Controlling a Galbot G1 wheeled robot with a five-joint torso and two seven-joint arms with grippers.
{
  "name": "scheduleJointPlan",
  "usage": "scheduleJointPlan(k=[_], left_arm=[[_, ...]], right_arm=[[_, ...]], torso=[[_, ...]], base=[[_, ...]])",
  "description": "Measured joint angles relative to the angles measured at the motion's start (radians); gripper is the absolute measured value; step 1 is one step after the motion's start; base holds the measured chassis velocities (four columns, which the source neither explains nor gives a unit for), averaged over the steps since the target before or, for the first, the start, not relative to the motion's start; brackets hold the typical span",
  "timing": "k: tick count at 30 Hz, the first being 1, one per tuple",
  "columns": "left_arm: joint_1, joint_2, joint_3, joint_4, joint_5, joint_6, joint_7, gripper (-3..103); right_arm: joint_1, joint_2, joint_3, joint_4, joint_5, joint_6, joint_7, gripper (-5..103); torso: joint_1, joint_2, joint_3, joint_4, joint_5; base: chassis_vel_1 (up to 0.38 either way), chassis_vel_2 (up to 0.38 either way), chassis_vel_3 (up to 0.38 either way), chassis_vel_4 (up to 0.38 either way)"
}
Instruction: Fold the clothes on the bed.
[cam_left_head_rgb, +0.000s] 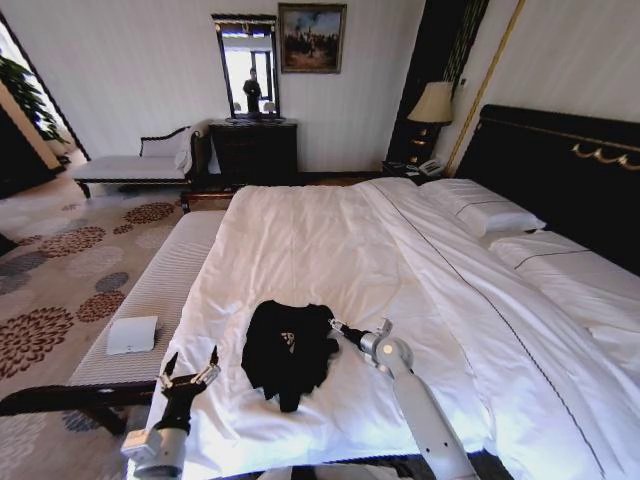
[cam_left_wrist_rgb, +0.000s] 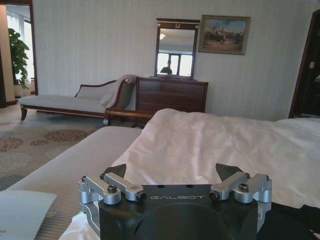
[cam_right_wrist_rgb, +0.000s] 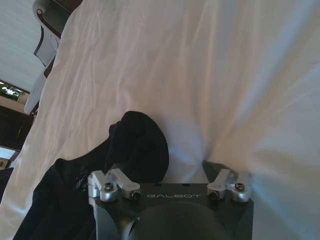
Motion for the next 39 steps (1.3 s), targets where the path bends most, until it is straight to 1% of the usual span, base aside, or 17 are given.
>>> scheduleJointPlan(k=[1, 3, 5, 6, 10, 12, 16, 17, 18, 19, 22, 28, 31, 35, 36, 38, 39], left_arm=[[0.000, 0.000, 0.000, 0.000, 0.000, 0.000, 0.000, 100], [0.001, -0.005, 0.002, 0.001, 0.001, 0.000, -0.001, 100], [0.004, -0.011, 0.017, 0.003, 0.010, 0.000, -0.001, 100], [0.004, -0.011, 0.017, 0.003, 0.010, 0.000, -0.001, 100], [0.007, -0.017, 0.037, 0.017, 0.027, -0.005, -0.001, 100], [0.006, -0.017, 0.041, 0.019, 0.029, -0.005, -0.001, 100], [-0.002, -0.016, 0.055, 0.032, 0.029, -0.006, -0.001, 100], [-0.002, -0.016, 0.055, 0.032, 0.029, -0.006, -0.001, 100], [-0.005, -0.014, 0.058, 0.038, 0.028, -0.006, -0.001, 100], [-0.006, -0.013, 0.059, 0.041, 0.027, -0.006, -0.001, 100], [-0.013, -0.009, 0.065, 0.054, 0.021, -0.006, -0.001, 100], [-0.022, -0.001, 0.065, 0.067, 0.010, -0.004, -0.001, 100], [-0.031, 0.008, 0.056, 0.072, -0.010, 0.004, -0.002, 100], [-0.038, 0.022, 0.050, 0.078, -0.039, 0.020, -0.003, 100], [-0.057, 0.042, 0.038, 0.093, -0.076, 0.037, -0.011, 100], [-0.067, 0.052, 0.032, 0.099, -0.100, 0.048, -0.018, 100], [-0.087, 0.071, 0.022, 0.109, -0.153, 0.079, -0.031, 100]], right_arm=[[0.000, 0.000, 0.000, 0.000, 0.000, 0.000, 0.000, 80], [0.002, 0.003, -0.007, -0.005, -0.004, 0.000, -0.006, 70], [0.004, 0.007, -0.017, -0.005, -0.012, 0.001, -0.013, 64], [0.004, 0.007, -0.017, -0.005, -0.012, 0.001, -0.013, 64], [0.010, 0.016, -0.019, -0.010, -0.023, 0.001, -0.013, 42], [0.010, 0.016, -0.020, -0.010, -0.028, 0.001, -0.014, 42], [0.009, 0.011, -0.022, -0.005, -0.046, 0.002, -0.017, 21], [0.009, 0.011, -0.022, -0.005, -0.046, 0.002, -0.017, 21], [0.009, 0.011, -0.023, -0.005, -0.048, 0.002, -0.017, 15], [0.010, 0.010, -0.024, -0.004, -0.048, 0.002, -0.017, 15], [0.012, 0.008, -0.028, -0.001, -0.062, 0.002, -0.017, 2], [0.009, -0.001, -0.043, 0.030, -0.141, 0.012, -0.032, 1], [0.007, -0.011, -0.058, 0.055, -0.209, 0.027, -0.059, 1], [0.006, -0.017, -0.059, 0.062, -0.241, 0.037, -0.068, 1], [0.005, -0.019, -0.061, 0.068, -0.258, 0.042, -0.071, 1], [0.005, -0.020, -0.063, 0.071, -0.263, 0.042, -0.072, 1], [0.004, -0.021, -0.067, 0.074, -0.271, 0.043, -0.072, 1]], torso=[[0.000, 0.000, 0.000, 0.0000, 0.0000], [0.000, 0.000, 0.000, 0.0001, 0.0000], [0.000, 0.000, 0.000, 0.0000, 0.0001], [0.000, 0.000, 0.000, 0.0000, 0.0001], [0.000, 0.000, 0.000, 0.0004, 0.0002], [0.000, 0.000, 0.000, 0.0003, 0.0002], [0.000, 0.000, 0.000, 0.0002, 0.0003], [0.000, 0.000, 0.000, 0.0002, 0.0003], [0.000, 0.000, 0.000, 0.0002, 0.0002], [0.000, 0.000, 0.000, 0.0002, 0.0002], [0.000, 0.000, 0.000, 0.0002, 0.0001], [0.000, 0.000, 0.000, 0.0001, 0.0001], [0.000, 0.000, 0.000, 0.0002, 0.0000], [0.000, 0.000, 0.000, 0.0002, 0.0001], [0.000, 0.000, 0.000, 0.0003, 0.0001], [0.000, 0.000, 0.000, 0.0002, 0.0002], [0.000, 0.000, 0.000, 0.0004, 0.0000]], base=[[0.000, 0.000, 0.000, 0.000], [0.000, 0.000, 0.000, 0.000], [0.000, 0.000, 0.000, 0.000], [0.000, 0.000, 0.000, 0.000], [0.000, 0.000, 0.000, 0.000], [0.000, 0.000, 0.000, 0.000], [0.000, 0.000, 0.000, 0.000], [0.000, 0.000, 0.000, 0.000], [0.000, 0.000, 0.000, 0.000], [0.000, 0.000, 0.000, 0.000], [0.000, 0.000, 0.000, 0.000], [0.000, 0.000, 0.000, 0.000], [0.000, 0.000, 0.000, 0.000], [0.000, 0.000, 0.000, 0.000], [0.000, 0.000, 0.000, 0.000], [0.000, 0.000, 0.000, 0.000], [0.000, 0.000, 0.000, 0.000]])
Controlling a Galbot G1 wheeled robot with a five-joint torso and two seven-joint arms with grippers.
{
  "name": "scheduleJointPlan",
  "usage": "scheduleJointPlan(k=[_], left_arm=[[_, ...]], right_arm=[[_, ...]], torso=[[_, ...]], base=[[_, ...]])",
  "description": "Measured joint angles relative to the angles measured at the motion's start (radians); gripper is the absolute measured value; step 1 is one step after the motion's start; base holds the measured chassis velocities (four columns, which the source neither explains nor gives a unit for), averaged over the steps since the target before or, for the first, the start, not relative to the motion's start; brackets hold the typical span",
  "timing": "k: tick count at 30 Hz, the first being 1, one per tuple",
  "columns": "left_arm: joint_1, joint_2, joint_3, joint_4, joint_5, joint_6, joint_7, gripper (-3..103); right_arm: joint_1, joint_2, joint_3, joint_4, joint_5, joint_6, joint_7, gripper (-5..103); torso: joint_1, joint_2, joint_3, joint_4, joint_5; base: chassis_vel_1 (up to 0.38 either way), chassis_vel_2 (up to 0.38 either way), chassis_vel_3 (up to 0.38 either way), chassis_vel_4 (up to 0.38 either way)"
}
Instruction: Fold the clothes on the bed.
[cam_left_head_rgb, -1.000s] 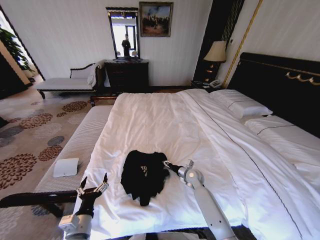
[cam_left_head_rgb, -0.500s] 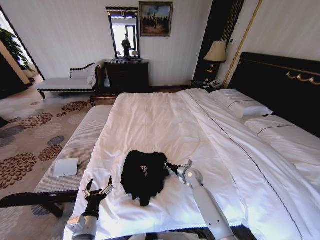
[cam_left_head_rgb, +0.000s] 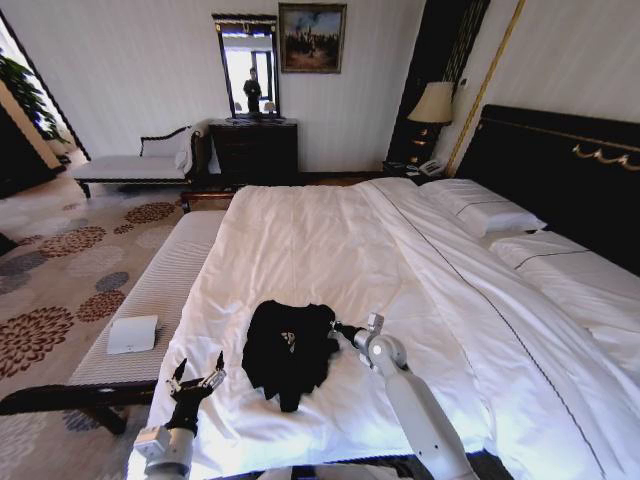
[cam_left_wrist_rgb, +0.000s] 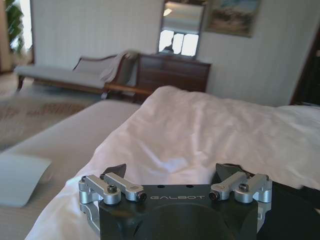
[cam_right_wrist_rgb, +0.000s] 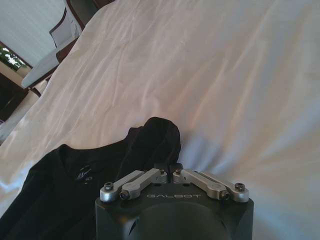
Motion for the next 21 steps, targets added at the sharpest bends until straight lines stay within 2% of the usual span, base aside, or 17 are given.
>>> scheduleJointPlan(k=[1, 2, 3, 5, 6, 7, 10, 14, 17, 20, 21], left_arm=[[-0.038, 0.036, -0.014, 0.015, -0.088, 0.047, -0.021, 100], [-0.038, 0.036, -0.014, 0.015, -0.088, 0.047, -0.021, 100], [-0.079, 0.075, -0.022, 0.032, -0.163, 0.081, -0.036, 100], [-0.127, 0.122, -0.027, 0.056, -0.236, 0.111, -0.048, 100], [-0.181, 0.171, -0.023, 0.086, -0.294, 0.133, -0.054, 100], [-0.181, 0.171, -0.023, 0.086, -0.294, 0.133, -0.054, 100], [-0.276, 0.256, 0.026, 0.155, -0.338, 0.162, -0.046, 100], [-0.337, 0.295, 0.096, 0.206, -0.349, 0.169, -0.032, 100], [-0.375, 0.306, 0.144, 0.233, -0.362, 0.172, -0.027, 100], [-0.442, 0.311, 0.230, 0.292, -0.382, 0.176, -0.007, 100], [-0.442, 0.311, 0.230, 0.292, -0.382, 0.176, -0.007, 100]], right_arm=[[-0.001, -0.001, -0.005, 0.002, -0.010, 0.001, 0.000, 1], [-0.001, -0.001, -0.005, 0.002, -0.010, 0.001, 0.000, 1], [-0.002, -0.002, -0.010, 0.002, -0.018, 0.000, 0.000, 1], [-0.003, -0.002, -0.014, 0.003, -0.024, 0.001, 0.000, 1], [-0.006, -0.003, -0.017, 0.005, -0.027, 0.000, 0.003, 1], [-0.006, -0.003, -0.017, 0.005, -0.027, 0.000, 0.003, 1], [-0.013, -0.007, -0.016, 0.012, -0.028, -0.003, 0.012, 1], [-0.023, -0.013, -0.007, 0.023, -0.027, -0.005, 0.015, 1], [-0.027, -0.017, 0.000, 0.028, -0.027, -0.005, 0.016, 0], [-0.032, -0.025, 0.009, 0.029, -0.025, -0.006, 0.016, 0], [-0.032, -0.025, 0.009, 0.029, -0.025, -0.006, 0.016, 0]], torso=[[0.000, 0.000, 0.000, 0.0000, 0.0000], [0.000, 0.000, 0.000, 0.0000, 0.0000], [0.000, 0.000, 0.000, -0.0002, -0.0002], [0.000, 0.000, 0.000, -0.0002, -0.0002], [0.000, 0.000, 0.000, -0.0003, -0.0001], [0.000, 0.000, 0.000, -0.0003, -0.0001], [0.000, 0.000, 0.000, -0.0003, 0.0000], [0.000, 0.000, 0.000, -0.0002, 0.0000], [0.000, 0.000, 0.000, -0.0002, 0.0000], [0.000, 0.000, 0.000, -0.0003, 0.0002], [0.000, 0.000, 0.000, -0.0003, 0.0002]], base=[[0.000, 0.000, 0.000, 0.000], [0.000, 0.000, 0.000, 0.000], [0.000, 0.000, 0.000, 0.000], [0.000, 0.000, 0.000, 0.000], [0.000, 0.000, 0.000, 0.000], [0.000, 0.000, 0.000, 0.000], [0.000, 0.000, 0.000, 0.000], [0.000, 0.000, 0.000, 0.000], [0.000, 0.000, 0.000, 0.000], [0.000, 0.000, 0.000, 0.000], [0.000, 0.000, 0.000, 0.000]])
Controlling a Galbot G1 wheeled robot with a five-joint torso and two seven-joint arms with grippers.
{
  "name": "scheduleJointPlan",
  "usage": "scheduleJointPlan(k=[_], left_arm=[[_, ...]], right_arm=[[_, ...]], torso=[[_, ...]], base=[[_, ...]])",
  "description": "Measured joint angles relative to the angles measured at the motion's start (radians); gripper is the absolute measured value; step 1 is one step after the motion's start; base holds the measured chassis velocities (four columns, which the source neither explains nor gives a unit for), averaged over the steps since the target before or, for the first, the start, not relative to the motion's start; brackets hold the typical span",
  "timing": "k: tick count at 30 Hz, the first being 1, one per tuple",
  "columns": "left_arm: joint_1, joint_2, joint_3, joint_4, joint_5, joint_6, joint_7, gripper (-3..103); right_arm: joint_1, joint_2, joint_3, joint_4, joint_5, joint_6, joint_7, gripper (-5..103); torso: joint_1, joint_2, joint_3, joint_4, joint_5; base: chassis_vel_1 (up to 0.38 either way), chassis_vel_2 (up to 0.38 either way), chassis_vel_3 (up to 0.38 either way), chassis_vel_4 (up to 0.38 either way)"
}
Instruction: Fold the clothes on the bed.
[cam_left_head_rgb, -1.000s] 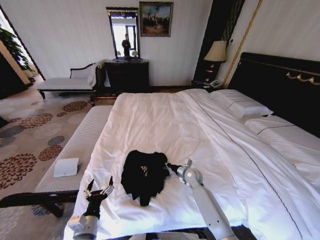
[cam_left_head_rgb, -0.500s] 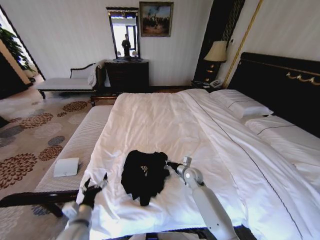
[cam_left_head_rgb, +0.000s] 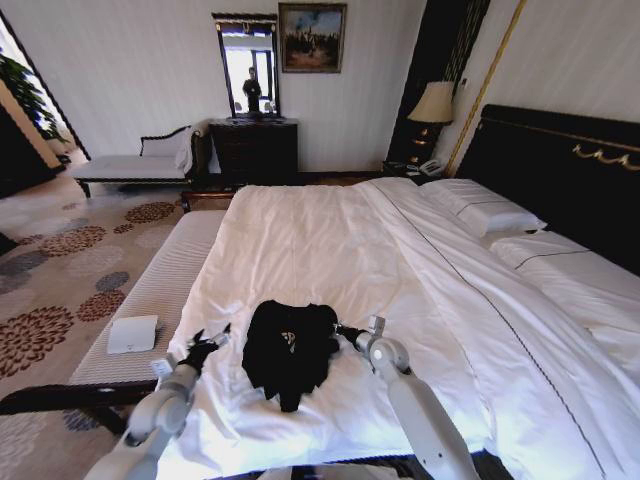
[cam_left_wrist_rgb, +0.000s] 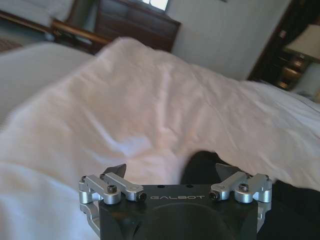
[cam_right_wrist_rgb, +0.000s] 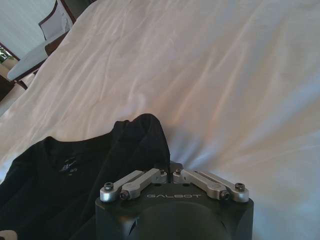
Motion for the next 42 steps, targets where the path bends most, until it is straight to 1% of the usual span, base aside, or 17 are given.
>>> scheduleJointPlan(k=[1, 2, 3, 5, 7, 12, 15, 16, 17, 18, 19, 24, 33, 35, 36, 40, 42], left_arm=[[-0.020, -0.001, 0.023, 0.023, 0.000, 0.000, 0.008, 101], [-0.031, -0.002, 0.035, 0.037, 0.000, 0.000, 0.010, 98], [-0.067, -0.008, 0.069, 0.080, -0.001, 0.000, 0.015, 96], [-0.083, -0.012, 0.082, 0.096, -0.006, 0.000, 0.016, 95], [-0.129, -0.022, 0.112, 0.139, -0.028, 0.002, 0.020, 93], [-0.192, -0.047, 0.136, 0.198, -0.052, 0.005, 0.035, 91], [-0.237, -0.073, 0.146, 0.239, -0.096, 0.008, 0.045, 81], [-0.237, -0.073, 0.146, 0.239, -0.096, 0.008, 0.045, 81], [-0.245, -0.077, 0.147, 0.248, -0.110, 0.011, 0.045, 76], [-0.250, -0.079, 0.148, 0.254, -0.118, 0.013, 0.046, 76], [-0.257, -0.081, 0.152, 0.270, -0.130, 0.019, 0.048, 70], [-0.272, -0.084, 0.165, 0.301, -0.132, 0.025, 0.061, 68], [-0.314, -0.099, 0.190, 0.348, -0.138, 0.028, 0.062, 66], [-0.318, -0.103, 0.195, 0.355, -0.134, 0.029, 0.061, 57], [-0.318, -0.103, 0.195, 0.355, -0.134, 0.029, 0.061, 57], [-0.317, -0.108, 0.197, 0.357, -0.122, 0.034, 0.053, 35], [-0.317, -0.110, 0.197, 0.356, -0.122, 0.034, 0.051, 35]], right_arm=[[-0.002, -0.002, 0.003, 0.000, 0.000, 0.000, 0.000, 1], [-0.003, -0.003, 0.004, 0.000, 0.000, 0.000, 0.000, 0], [-0.007, -0.006, 0.008, 0.000, 0.001, 0.000, 0.000, 0], [-0.008, -0.007, 0.010, 0.001, 0.001, 0.000, 0.000, 0], [-0.009, -0.009, 0.015, 0.000, 0.000, 0.000, 0.000, 0], [-0.010, -0.008, 0.025, -0.005, -0.002, 0.002, -0.002, 0], [-0.016, -0.012, 0.033, -0.007, -0.008, 0.007, -0.008, 0], [-0.016, -0.012, 0.033, -0.007, -0.008, 0.007, -0.008, 0], [-0.017, -0.013, 0.035, -0.009, -0.011, 0.009, -0.010, 0], [-0.017, -0.013, 0.035, -0.010, -0.012, 0.009, -0.010, 0], [-0.017, -0.012, 0.038, -0.013, -0.016, 0.011, -0.012, 0], [-0.020, -0.010, 0.044, -0.014, -0.024, 0.014, -0.014, 0], [-0.028, -0.010, 0.059, -0.012, -0.031, 0.017, -0.017, 0], [-0.028, -0.011, 0.062, -0.012, -0.032, 0.018, -0.018, 0], [-0.028, -0.011, 0.062, -0.012, -0.032, 0.018, -0.018, 0], [-0.028, -0.011, 0.066, -0.018, -0.033, 0.022, -0.021, 0], [-0.027, -0.012, 0.067, -0.020, -0.033, 0.022, -0.022, 0]], torso=[[0.000, 0.000, 0.000, 0.0000, 0.0000], [0.000, 0.000, 0.000, 0.0000, -0.0001], [0.000, 0.000, 0.000, 0.0000, -0.0001], [0.000, 0.000, 0.000, 0.0001, -0.0001], [0.000, 0.000, 0.000, 0.0001, 0.0001], [0.000, 0.000, 0.000, 0.0000, 0.0000], [0.000, 0.000, 0.000, 0.0000, 0.0000], [0.000, 0.000, 0.000, 0.0000, 0.0000], [0.000, 0.000, 0.000, -0.0001, 0.0000], [0.000, 0.000, 0.000, -0.0002, 0.0000], [0.000, 0.000, 0.000, 0.0000, 0.0001], [0.000, 0.000, 0.000, 0.0002, 0.0000], [0.000, 0.000, 0.000, 0.0000, -0.0001], [0.000, 0.000, 0.000, 0.0000, 0.0000], [0.000, 0.000, 0.000, 0.0000, 0.0000], [0.000, 0.000, 0.000, 0.0001, 0.0000], [0.000, 0.000, 0.000, 0.0001, 0.0000]], base=[[0.000, 0.000, 0.000, 0.000], [0.000, 0.000, 0.000, 0.000], [0.000, 0.000, 0.000, 0.000], [0.000, 0.000, 0.000, 0.000], [0.000, 0.000, 0.000, 0.000], [0.000, 0.000, 0.000, 0.000], [0.000, 0.000, 0.000, 0.000], [0.000, 0.000, 0.000, 0.000], [0.000, 0.000, 0.000, 0.000], [0.000, 0.000, 0.000, 0.000], [0.000, 0.000, 0.000, 0.000], [0.000, 0.000, 0.000, 0.000], [0.000, 0.000, 0.000, 0.000], [0.000, 0.000, 0.000, 0.000], [0.000, 0.000, 0.000, 0.000], [0.000, 0.000, 0.000, 0.000], [0.000, 0.000, 0.000, 0.000]])
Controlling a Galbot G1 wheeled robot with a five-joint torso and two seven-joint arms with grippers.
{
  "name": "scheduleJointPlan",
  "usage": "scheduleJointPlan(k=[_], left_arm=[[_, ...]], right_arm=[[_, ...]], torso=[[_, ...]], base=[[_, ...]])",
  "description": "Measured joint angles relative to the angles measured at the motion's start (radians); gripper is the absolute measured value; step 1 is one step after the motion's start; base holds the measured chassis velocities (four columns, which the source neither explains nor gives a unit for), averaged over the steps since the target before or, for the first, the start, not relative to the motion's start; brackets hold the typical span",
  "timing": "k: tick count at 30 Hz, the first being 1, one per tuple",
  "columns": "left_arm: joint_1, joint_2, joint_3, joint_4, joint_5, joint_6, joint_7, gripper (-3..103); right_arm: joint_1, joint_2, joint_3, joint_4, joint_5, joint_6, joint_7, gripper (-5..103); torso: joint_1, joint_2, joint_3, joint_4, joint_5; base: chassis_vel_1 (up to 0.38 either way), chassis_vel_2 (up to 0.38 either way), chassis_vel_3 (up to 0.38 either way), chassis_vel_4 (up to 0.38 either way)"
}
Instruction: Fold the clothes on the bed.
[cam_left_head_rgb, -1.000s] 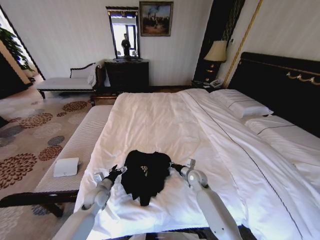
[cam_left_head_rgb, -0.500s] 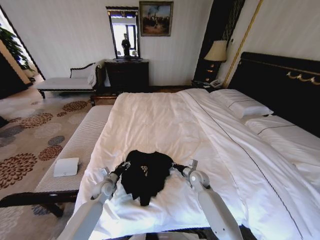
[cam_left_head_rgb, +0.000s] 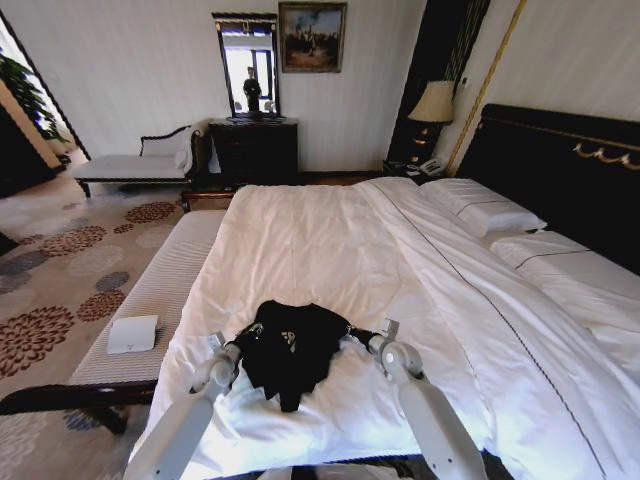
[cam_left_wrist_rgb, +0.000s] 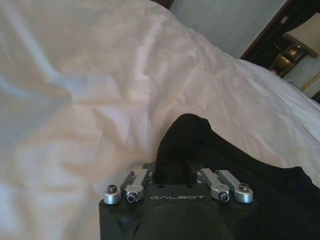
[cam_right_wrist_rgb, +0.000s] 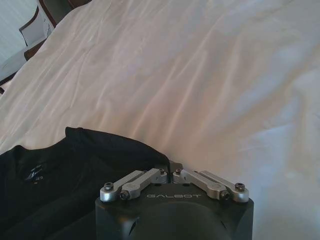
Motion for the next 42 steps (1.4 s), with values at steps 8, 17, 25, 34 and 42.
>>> scheduleJointPlan(k=[8, 17, 25, 34, 42], left_arm=[[0.004, -0.004, -0.006, -0.006, 0.000, 0.002, -0.017, 3], [0.018, 0.009, -0.027, -0.040, -0.006, 0.000, -0.028, 1], [0.102, 0.095, -0.098, -0.217, -0.018, -0.003, -0.037, 1], [0.196, 0.135, -0.173, -0.415, -0.024, -0.011, -0.046, 1], [0.212, 0.187, -0.212, -0.538, -0.037, -0.013, -0.070, 1]], right_arm=[[0.001, 0.001, -0.001, -0.002, -0.001, 0.002, -0.003, 0], [-0.011, 0.000, -0.002, 0.025, -0.001, 0.003, -0.002, 0], [-0.061, -0.022, 0.027, 0.165, 0.015, 0.003, 0.009, 0], [-0.100, -0.038, 0.043, 0.321, 0.027, 0.001, 0.034, 0], [-0.064, -0.080, 0.068, 0.395, 0.027, 0.013, 0.041, 0]], torso=[[0.000, 0.000, 0.000, -0.0001, -0.0001], [0.000, 0.000, 0.000, -0.0002, -0.0002], [0.000, 0.000, 0.000, -0.0001, -0.0001], [0.000, 0.000, 0.000, 0.0000, -0.0001], [0.000, 0.000, 0.000, -0.0001, 0.0001]], base=[[0.000, 0.000, 0.000, 0.000], [0.000, 0.000, 0.000, 0.000], [0.000, 0.000, 0.000, 0.000], [0.000, 0.000, 0.000, 0.000], [0.000, 0.000, 0.000, 0.000]])
